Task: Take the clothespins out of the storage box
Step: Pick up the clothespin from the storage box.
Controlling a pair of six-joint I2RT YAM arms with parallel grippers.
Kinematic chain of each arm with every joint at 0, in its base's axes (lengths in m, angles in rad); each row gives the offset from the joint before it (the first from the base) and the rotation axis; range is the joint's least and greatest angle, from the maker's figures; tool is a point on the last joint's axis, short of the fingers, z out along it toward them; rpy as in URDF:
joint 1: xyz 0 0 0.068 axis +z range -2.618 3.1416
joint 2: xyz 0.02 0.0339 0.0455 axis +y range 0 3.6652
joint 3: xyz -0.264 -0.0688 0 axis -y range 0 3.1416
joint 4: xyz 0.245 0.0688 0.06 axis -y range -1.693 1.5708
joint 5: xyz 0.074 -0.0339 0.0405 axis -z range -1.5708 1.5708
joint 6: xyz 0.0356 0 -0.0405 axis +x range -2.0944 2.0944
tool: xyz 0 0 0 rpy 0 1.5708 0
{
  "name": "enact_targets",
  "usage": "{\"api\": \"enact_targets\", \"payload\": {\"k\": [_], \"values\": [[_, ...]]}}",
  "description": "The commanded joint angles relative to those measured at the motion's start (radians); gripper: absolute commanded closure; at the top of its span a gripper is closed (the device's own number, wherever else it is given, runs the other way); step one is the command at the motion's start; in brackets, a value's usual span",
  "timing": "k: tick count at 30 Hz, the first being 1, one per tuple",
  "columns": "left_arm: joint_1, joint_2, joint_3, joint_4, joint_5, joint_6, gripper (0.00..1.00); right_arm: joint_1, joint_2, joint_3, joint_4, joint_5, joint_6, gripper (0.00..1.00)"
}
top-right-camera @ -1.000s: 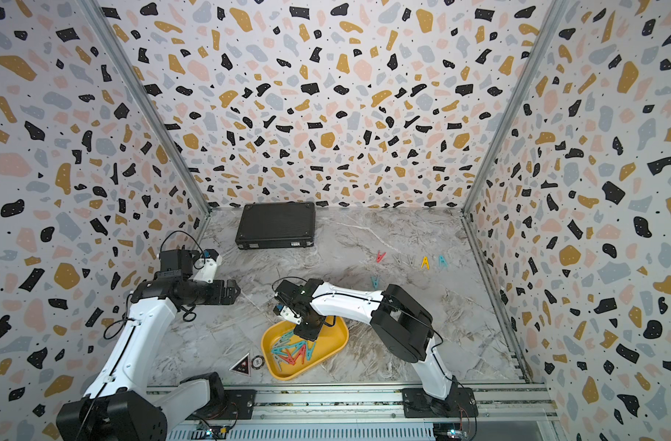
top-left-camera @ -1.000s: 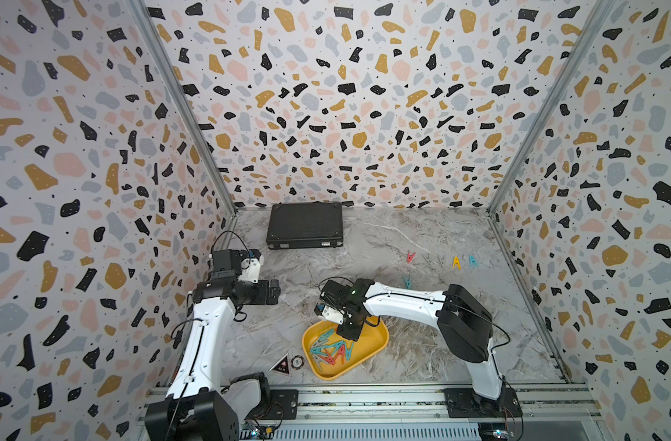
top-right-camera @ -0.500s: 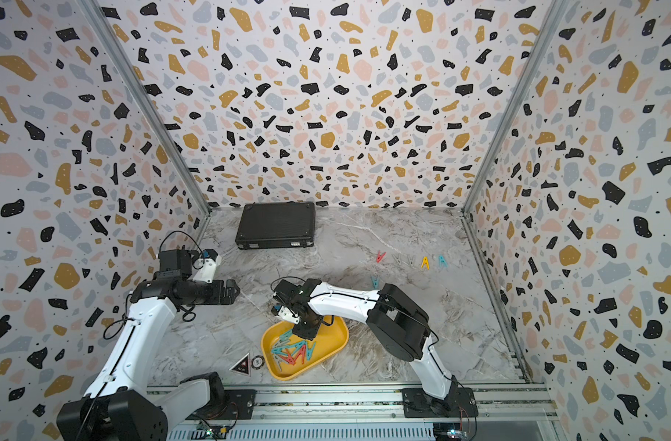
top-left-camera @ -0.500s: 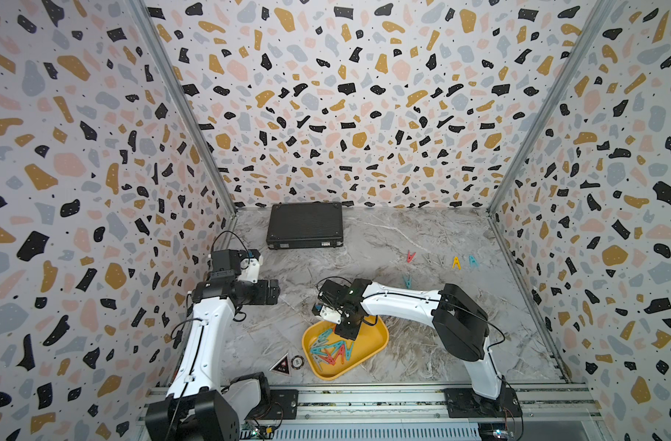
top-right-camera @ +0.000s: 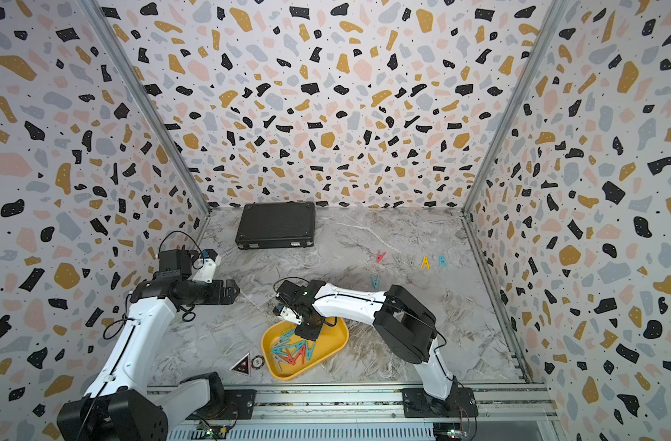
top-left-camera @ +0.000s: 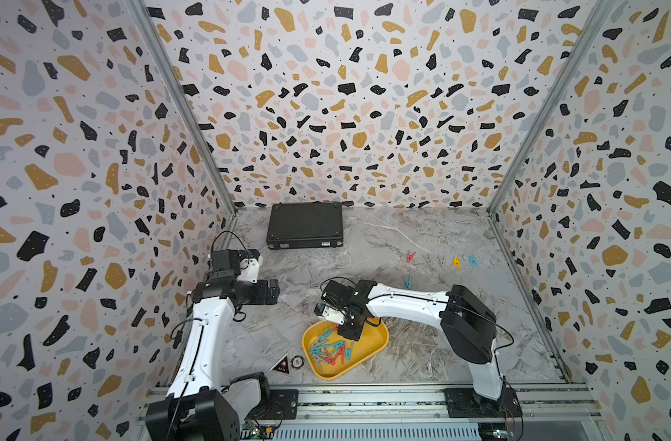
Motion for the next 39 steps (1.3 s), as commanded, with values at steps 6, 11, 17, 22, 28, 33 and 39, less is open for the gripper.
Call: {"api": "enact_targets", "payload": {"k": [6, 11, 17, 22, 28, 33, 39], "values": [[0.01, 0.006, 0.001, -0.004, 0.019, 0.011, 0.0, -0.005, -0.043, 0.009, -0.011, -0.003, -0.019, 0.67], [0.01, 0.006, 0.002, -0.003, 0.019, 0.012, 0.0, -0.011, -0.005, 0.026, -0.01, -0.001, -0.024, 0.66], [0.012, 0.006, 0.002, -0.004, 0.02, 0.011, 0.0, -0.023, 0.02, 0.03, 0.01, 0.0, -0.029, 0.66], [0.015, 0.006, 0.002, -0.003, 0.023, 0.011, 0.0, -0.023, 0.032, 0.032, 0.019, -0.004, -0.037, 0.65], [0.016, 0.006, 0.001, -0.004, 0.026, 0.013, 0.0, -0.023, 0.052, 0.031, 0.027, -0.016, -0.038, 0.65], [0.017, 0.006, 0.001, -0.004, 0.026, 0.013, 0.0, -0.023, 0.075, 0.032, 0.035, -0.051, -0.024, 0.68], [0.021, 0.006, 0.001, -0.005, 0.03, 0.014, 0.0, -0.023, 0.048, 0.009, 0.045, -0.048, -0.014, 0.86]]}}
